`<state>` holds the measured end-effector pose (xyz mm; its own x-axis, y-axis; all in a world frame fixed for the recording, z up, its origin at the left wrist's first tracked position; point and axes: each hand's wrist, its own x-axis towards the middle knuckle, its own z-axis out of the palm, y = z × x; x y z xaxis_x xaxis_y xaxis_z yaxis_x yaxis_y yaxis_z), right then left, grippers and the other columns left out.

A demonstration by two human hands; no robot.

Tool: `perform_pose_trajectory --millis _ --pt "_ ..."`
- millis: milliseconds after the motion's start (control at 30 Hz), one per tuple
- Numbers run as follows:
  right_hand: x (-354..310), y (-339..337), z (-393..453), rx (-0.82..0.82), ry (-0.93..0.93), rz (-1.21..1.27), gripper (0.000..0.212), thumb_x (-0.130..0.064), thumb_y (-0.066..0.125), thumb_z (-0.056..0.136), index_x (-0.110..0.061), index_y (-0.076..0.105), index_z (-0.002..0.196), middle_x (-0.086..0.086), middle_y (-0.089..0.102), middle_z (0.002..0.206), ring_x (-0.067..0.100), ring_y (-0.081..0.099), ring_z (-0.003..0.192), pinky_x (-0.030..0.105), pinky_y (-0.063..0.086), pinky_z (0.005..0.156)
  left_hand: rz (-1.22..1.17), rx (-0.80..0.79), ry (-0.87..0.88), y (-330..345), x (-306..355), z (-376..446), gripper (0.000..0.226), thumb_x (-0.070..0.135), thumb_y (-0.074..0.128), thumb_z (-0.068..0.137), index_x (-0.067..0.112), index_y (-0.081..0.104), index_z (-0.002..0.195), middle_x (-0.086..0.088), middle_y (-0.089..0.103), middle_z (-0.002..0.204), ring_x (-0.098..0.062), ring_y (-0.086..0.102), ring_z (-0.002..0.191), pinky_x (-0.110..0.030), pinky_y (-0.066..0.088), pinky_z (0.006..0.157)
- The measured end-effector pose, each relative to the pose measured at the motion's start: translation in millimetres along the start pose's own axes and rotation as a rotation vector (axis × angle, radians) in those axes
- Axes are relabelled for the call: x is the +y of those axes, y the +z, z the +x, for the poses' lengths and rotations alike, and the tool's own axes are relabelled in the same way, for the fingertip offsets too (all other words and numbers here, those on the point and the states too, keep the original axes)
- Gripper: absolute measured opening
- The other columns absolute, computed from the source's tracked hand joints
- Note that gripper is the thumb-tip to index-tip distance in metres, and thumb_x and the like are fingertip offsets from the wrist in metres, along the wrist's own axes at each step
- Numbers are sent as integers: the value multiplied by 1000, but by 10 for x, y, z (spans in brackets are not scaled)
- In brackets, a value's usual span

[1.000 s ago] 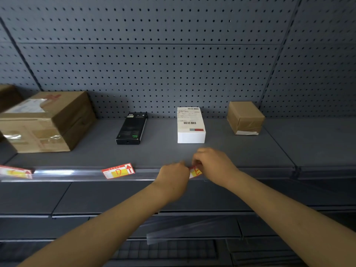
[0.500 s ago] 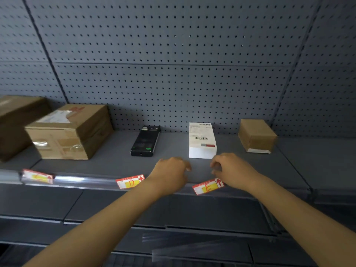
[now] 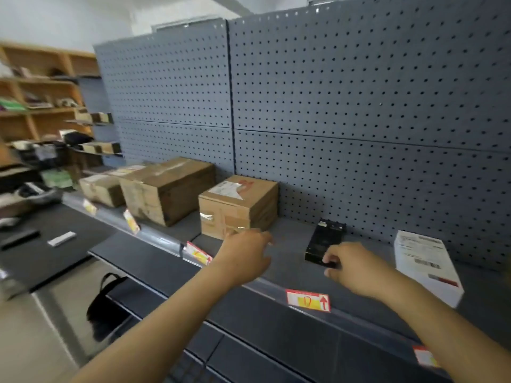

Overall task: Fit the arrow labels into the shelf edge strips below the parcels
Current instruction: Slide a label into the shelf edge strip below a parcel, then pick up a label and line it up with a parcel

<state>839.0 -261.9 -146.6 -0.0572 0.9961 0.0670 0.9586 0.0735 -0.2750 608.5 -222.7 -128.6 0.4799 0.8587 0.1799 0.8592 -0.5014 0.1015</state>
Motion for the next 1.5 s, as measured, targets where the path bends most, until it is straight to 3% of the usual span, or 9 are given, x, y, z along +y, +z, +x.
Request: perform_pose_trajectory --millis 233,433,667,833,1000,1200,1500 --pt "-1260 217 720 21 -208 -11 23 -36 64 86 -26 64 107 -3 61 111 16 56 103 32 50 88 50 17 -202 -221 -1290 -433 39 32 56 89 28 54 128 5 61 127 -18 55 120 -38 39 99" --pt "-2038 500 1284 -86 -319 36 17 -37 61 88 -28 62 103 -9 57 101 12 55 94 30 49 82 51 37 -357 -303 -2114 -693 39 28 53 91 27 52 130 5 59 128 -18 53 121 -33 34 100" --pt "-2753 743 2118 -72 -485 19 19 -37 63 87 -30 63 104 -8 58 102 11 57 94 30 50 82 54 72 -484 -369 -3003 -594 37 28 52 91 31 53 128 10 59 125 -15 55 118 -30 35 97" --pt "-3319 830 2772 -81 -554 99 9 -29 61 85 -28 67 91 -9 62 92 11 60 83 30 53 73 71 57 -565 -481 -3713 -465 37 33 53 90 30 53 127 10 60 123 -14 55 117 -32 40 97" --pt "-3926 979 3355 -102 -587 156 9 -30 58 85 -32 66 88 -11 65 90 9 61 84 31 52 75 101 76 -613 -546 -4459 -398 36 32 53 87 32 54 123 10 62 118 -14 56 115 -30 37 82" --pt "-4669 1287 4026 -56 -609 133 5 -26 64 83 -29 68 86 -9 66 87 12 62 83 37 54 80 76 52 -611 -636 -5463 -269 34 34 55 87 31 56 121 8 61 115 -16 57 111 -30 32 79" --pt "-5332 1557 5002 -76 -460 91 8 -30 63 85 -35 62 80 -18 59 80 4 57 84 27 50 74 76 34 -505 -873 -6832 238 36 32 55 90 31 54 127 11 63 121 -13 57 115 -30 39 93"
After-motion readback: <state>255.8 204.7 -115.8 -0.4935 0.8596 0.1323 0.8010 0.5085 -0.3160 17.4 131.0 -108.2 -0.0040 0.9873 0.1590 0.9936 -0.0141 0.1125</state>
